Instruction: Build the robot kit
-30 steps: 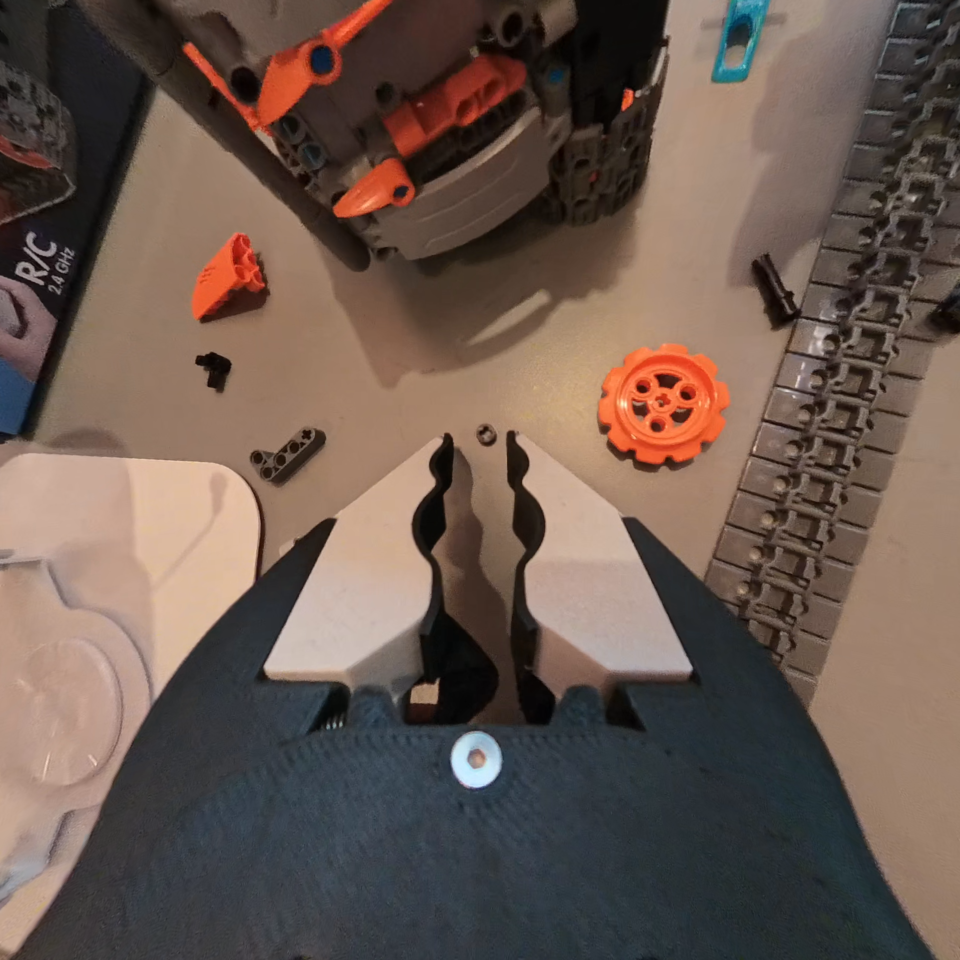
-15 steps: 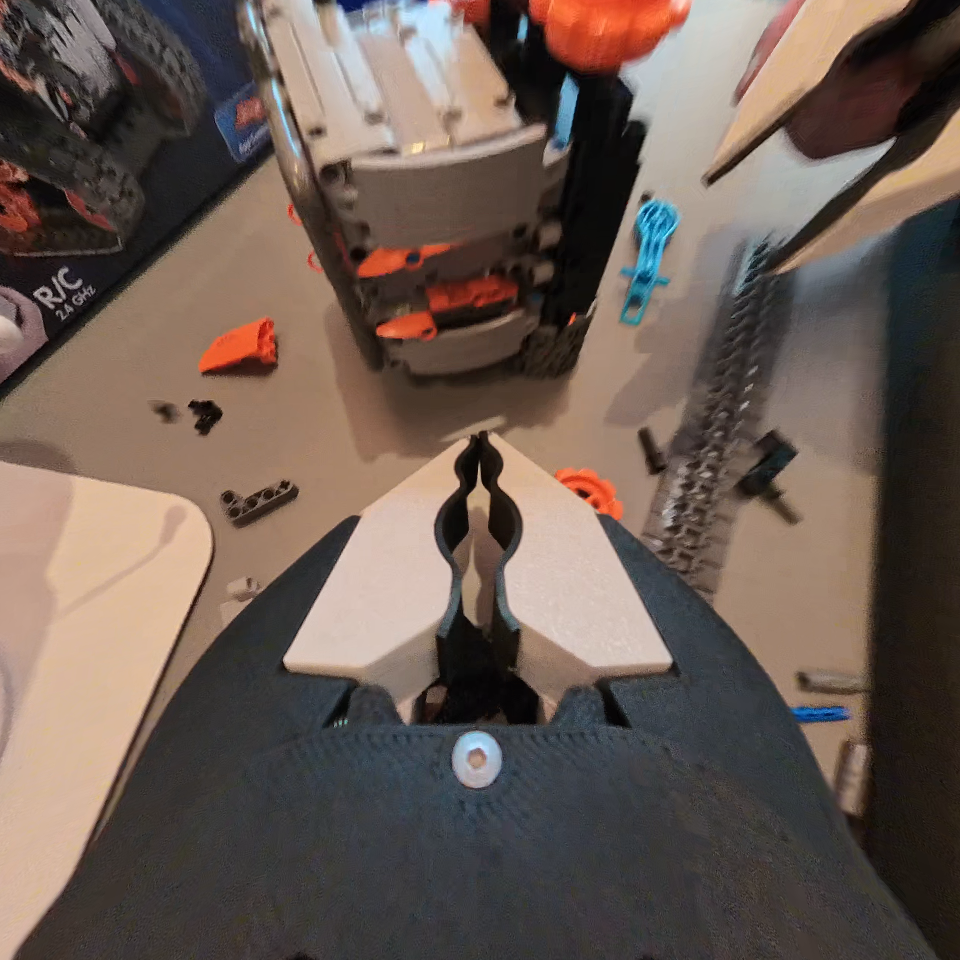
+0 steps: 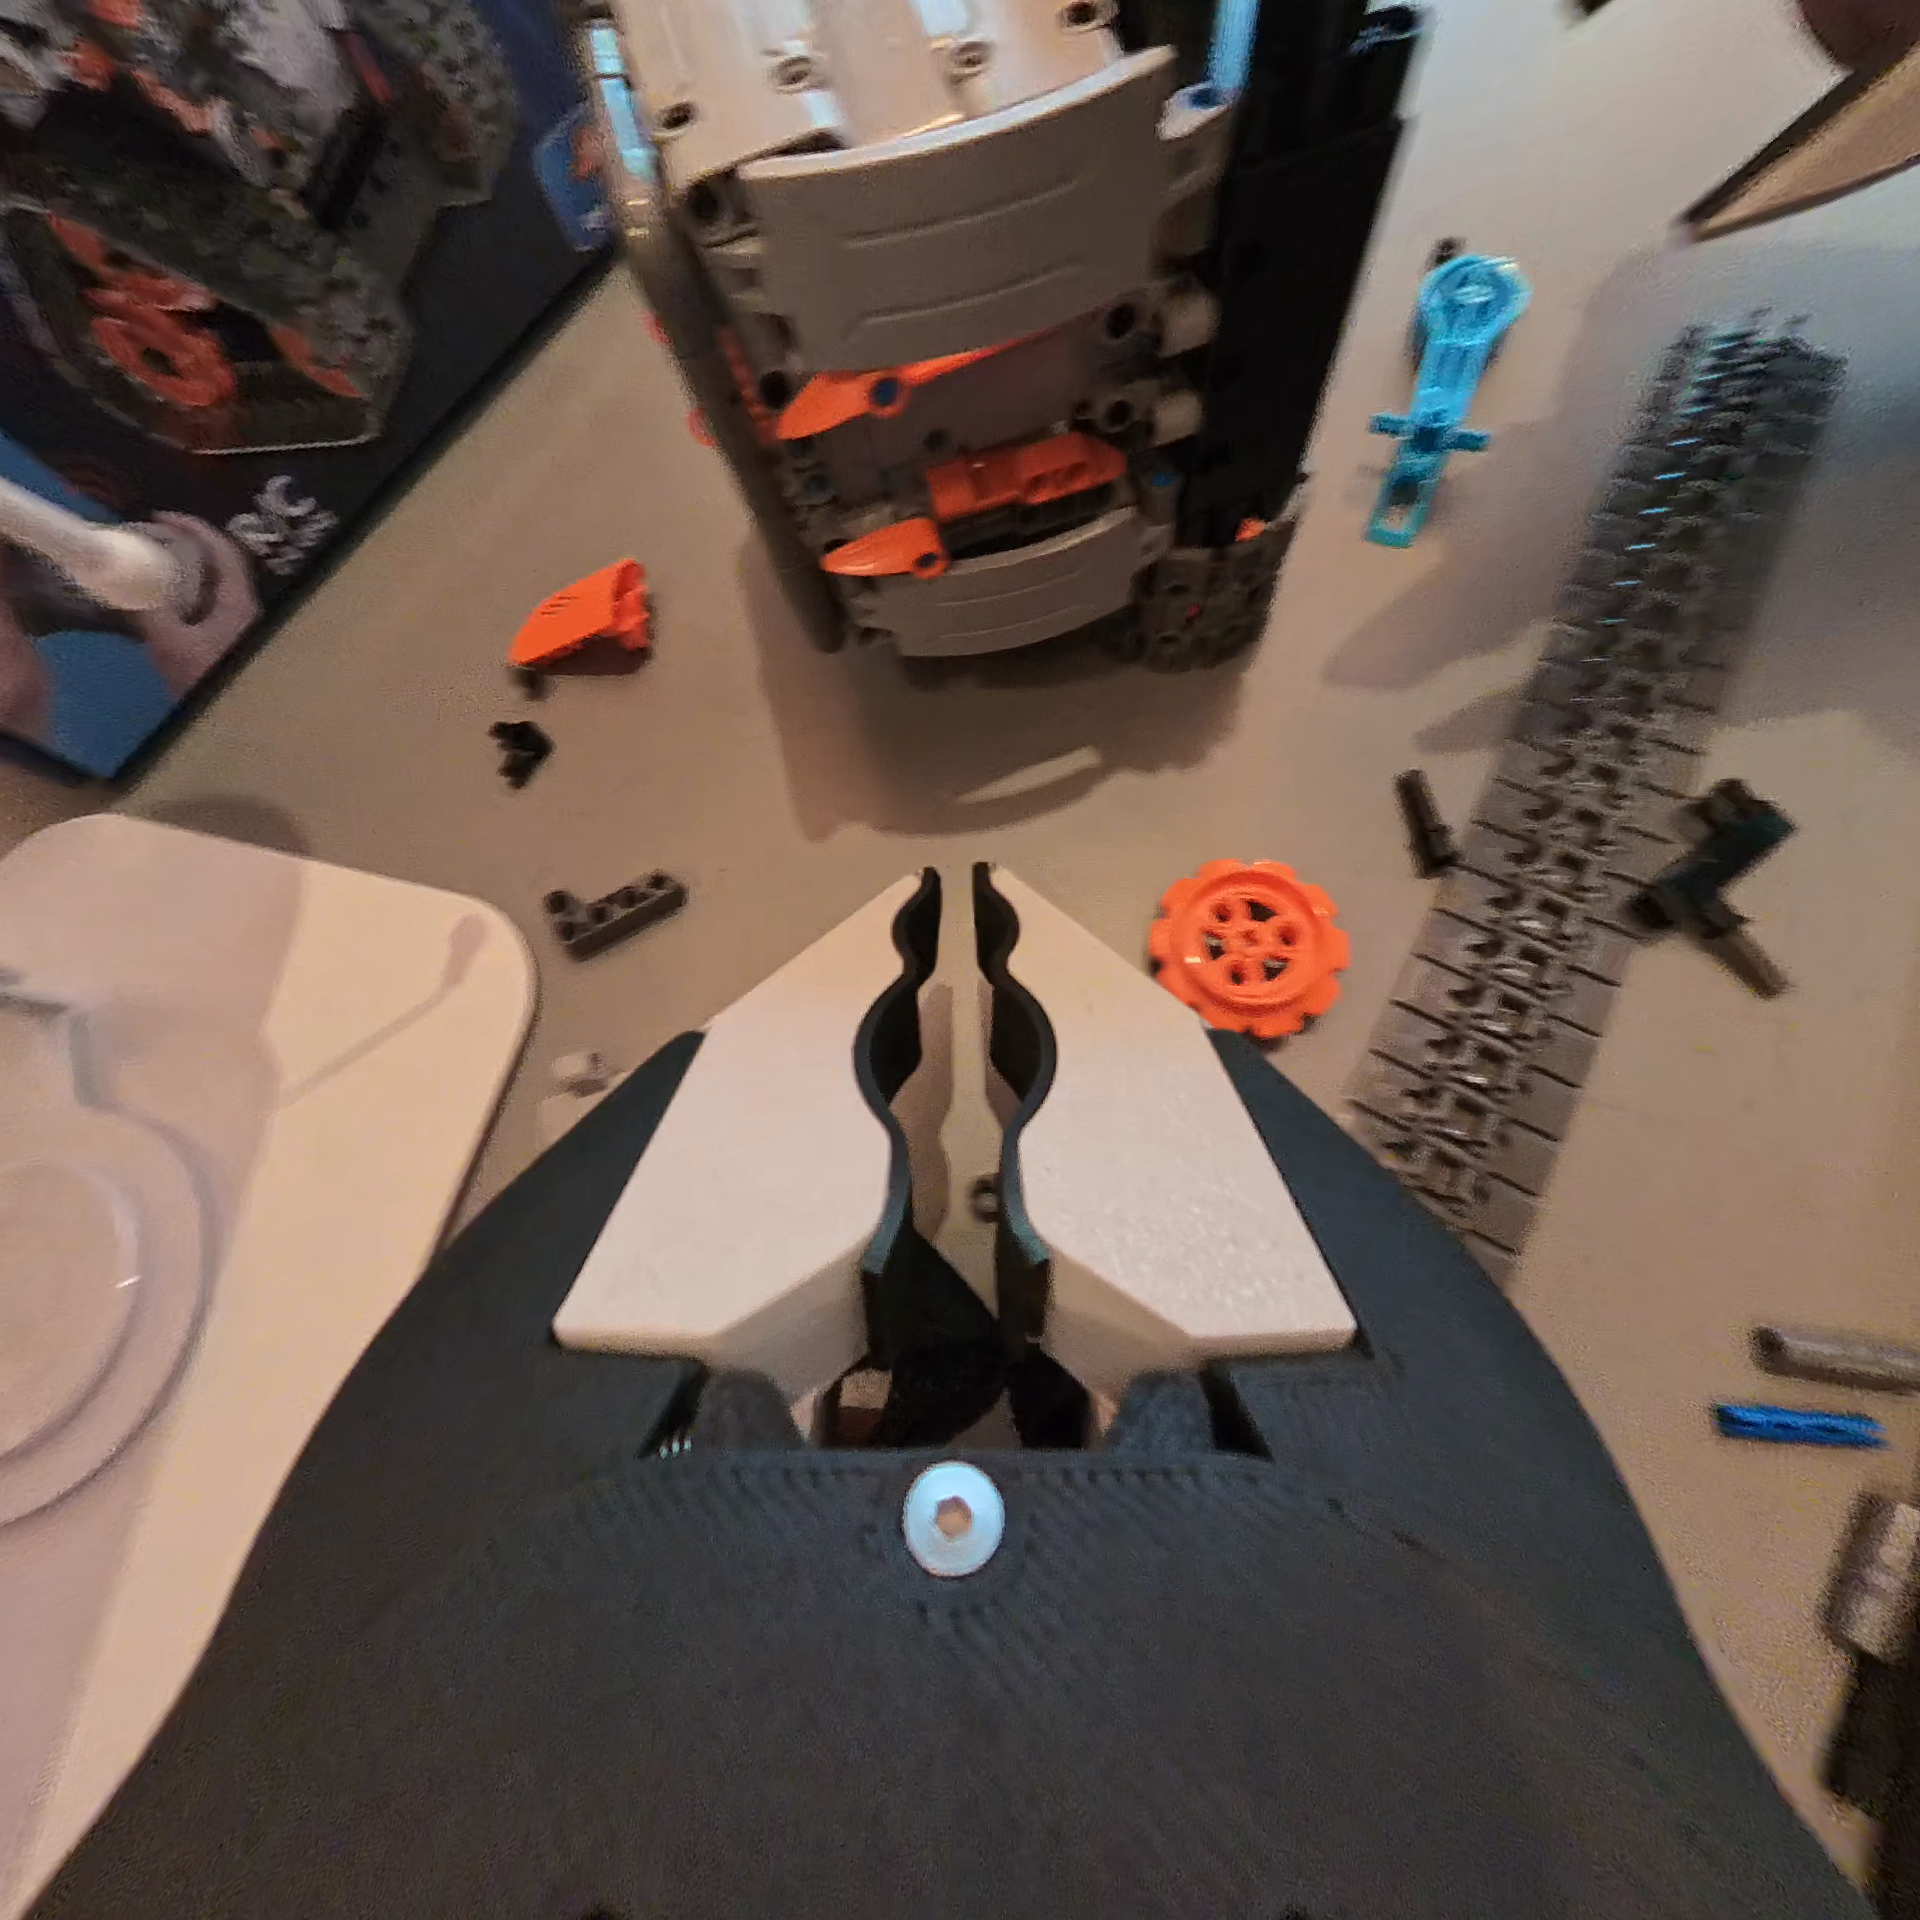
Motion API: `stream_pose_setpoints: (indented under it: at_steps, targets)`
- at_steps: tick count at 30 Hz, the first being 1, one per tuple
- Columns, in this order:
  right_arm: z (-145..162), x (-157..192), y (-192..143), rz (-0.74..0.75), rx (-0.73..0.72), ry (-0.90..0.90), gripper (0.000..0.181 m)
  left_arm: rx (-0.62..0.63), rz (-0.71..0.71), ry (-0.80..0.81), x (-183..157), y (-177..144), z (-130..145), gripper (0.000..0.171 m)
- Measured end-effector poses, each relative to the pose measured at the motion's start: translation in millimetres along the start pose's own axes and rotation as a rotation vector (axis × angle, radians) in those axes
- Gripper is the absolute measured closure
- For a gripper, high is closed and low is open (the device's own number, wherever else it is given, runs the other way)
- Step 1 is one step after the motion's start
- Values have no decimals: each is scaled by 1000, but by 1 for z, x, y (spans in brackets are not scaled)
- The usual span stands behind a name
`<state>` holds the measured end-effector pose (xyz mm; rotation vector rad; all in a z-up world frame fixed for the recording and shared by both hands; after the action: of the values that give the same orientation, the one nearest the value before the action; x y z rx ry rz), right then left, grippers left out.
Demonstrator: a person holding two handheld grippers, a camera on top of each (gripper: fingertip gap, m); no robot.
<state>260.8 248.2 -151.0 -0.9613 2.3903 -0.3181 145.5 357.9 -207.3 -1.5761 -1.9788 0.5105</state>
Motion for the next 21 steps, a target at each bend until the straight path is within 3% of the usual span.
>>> stream_pose_setpoints:
  at_steps: [4, 6, 8, 13, 17, 21]
  targets:
    - [3, -4, 1, -9, 27, 21, 155, -18, -106, 12, 28, 5, -6, 154]
    - [8, -8, 5, 8, 75, -2, 155, -44, -22, -10, 23, 10, -15, 143]
    - [9, -7, 6, -17, 77, 8, 155, -70, -29, -16, 23, 20, -25, 139]
    - [10, -5, 7, -31, 89, 4, 156, -99, -32, 5, 15, 51, -47, 140]
    - [15, -5, 6, -39, 95, 11, 155, -118, -45, 27, 3, 70, -64, 158]
    - [22, -8, 3, -31, 105, 23, 155, -65, -49, 70, 2, 85, -68, 142]
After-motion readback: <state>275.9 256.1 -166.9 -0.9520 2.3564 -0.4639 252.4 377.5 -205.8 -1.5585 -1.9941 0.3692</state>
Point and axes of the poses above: each gripper's, where its closed fingertips meet, y out along the fingers, z out of its underside, x = y × z across the jaws, the point moved 3 cm from there along -y, back along the fingers, and after that the axes turned 7 degrees about -z, right-handed, at the moved point
